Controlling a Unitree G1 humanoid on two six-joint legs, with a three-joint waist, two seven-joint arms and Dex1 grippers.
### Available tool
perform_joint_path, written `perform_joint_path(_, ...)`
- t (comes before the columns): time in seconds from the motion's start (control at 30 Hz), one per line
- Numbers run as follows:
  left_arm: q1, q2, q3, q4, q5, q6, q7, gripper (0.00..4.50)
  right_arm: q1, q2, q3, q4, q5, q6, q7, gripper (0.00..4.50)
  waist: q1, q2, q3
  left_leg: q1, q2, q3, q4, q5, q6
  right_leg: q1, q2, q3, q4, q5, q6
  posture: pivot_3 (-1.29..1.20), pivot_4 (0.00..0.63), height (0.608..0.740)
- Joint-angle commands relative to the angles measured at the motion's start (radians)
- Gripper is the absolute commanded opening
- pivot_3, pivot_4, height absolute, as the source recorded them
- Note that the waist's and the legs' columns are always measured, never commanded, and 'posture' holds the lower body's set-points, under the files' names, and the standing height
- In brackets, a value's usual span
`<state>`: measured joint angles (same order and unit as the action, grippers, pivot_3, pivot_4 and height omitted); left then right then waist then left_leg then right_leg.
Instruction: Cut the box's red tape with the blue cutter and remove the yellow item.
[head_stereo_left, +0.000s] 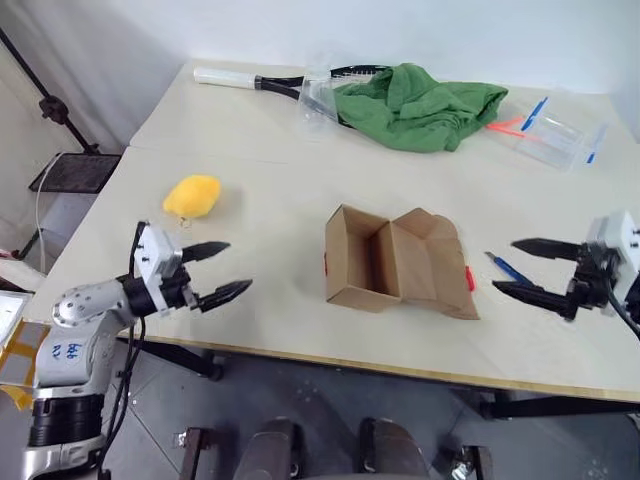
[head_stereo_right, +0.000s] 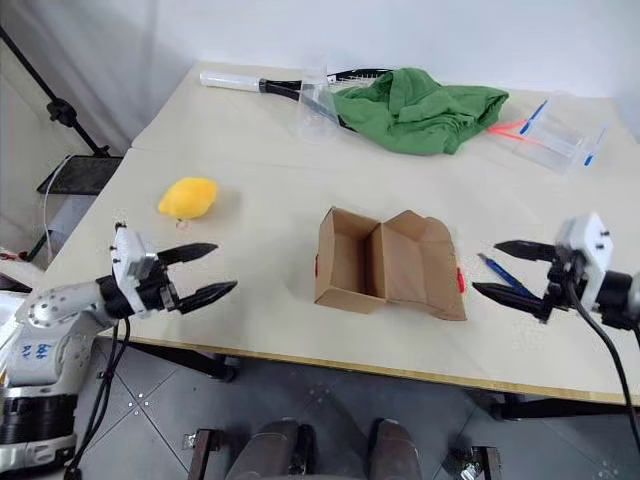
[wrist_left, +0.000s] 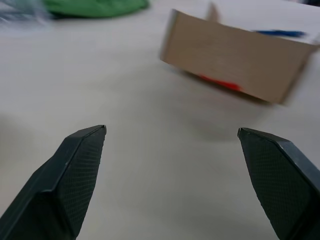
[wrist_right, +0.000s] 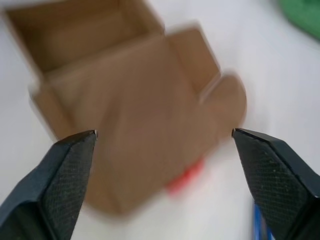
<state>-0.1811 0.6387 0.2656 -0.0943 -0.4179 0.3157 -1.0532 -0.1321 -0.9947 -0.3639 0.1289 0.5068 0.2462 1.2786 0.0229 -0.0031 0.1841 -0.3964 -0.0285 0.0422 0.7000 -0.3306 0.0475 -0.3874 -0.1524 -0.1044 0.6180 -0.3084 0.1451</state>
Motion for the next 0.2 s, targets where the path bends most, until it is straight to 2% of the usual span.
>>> perform_joint_path(0.03,0.055,0.008,0.005,-0.028,-0.020,-0.049,-0.022,4.48,0.018,-0.029,-0.017,0.097,-0.054,-0.112,0.053,4.50,-0.001,0.001,0.001,0.005,0.000,0.001,-0.002,0.000,0.000,0.005,0.000,0.000,-0.002,0.000,0.000,0.00,0.150,0.740)
perform_joint_path(0.13,0.075,0.001,0.002,-0.041,-0.009,-0.083,0.001,4.48,0.020,-0.026,-0.011,0.142,-0.071,-0.140,0.071,4.50,-0.002,0.002,0.001,0.010,0.004,0.001,-0.003,-0.001,-0.001,0.011,0.002,0.000,-0.007,0.000,0.000,0.00,0.150,0.740)
perform_joint_path(0.2,0.093,0.000,0.012,-0.062,-0.050,-0.068,-0.009,4.48,0.036,0.010,-0.028,0.121,-0.056,-0.099,0.016,4.50,-0.002,0.002,0.001,0.011,0.005,0.001,-0.003,-0.001,-0.002,0.011,0.003,0.000,-0.007,0.000,0.000,0.00,0.150,0.740)
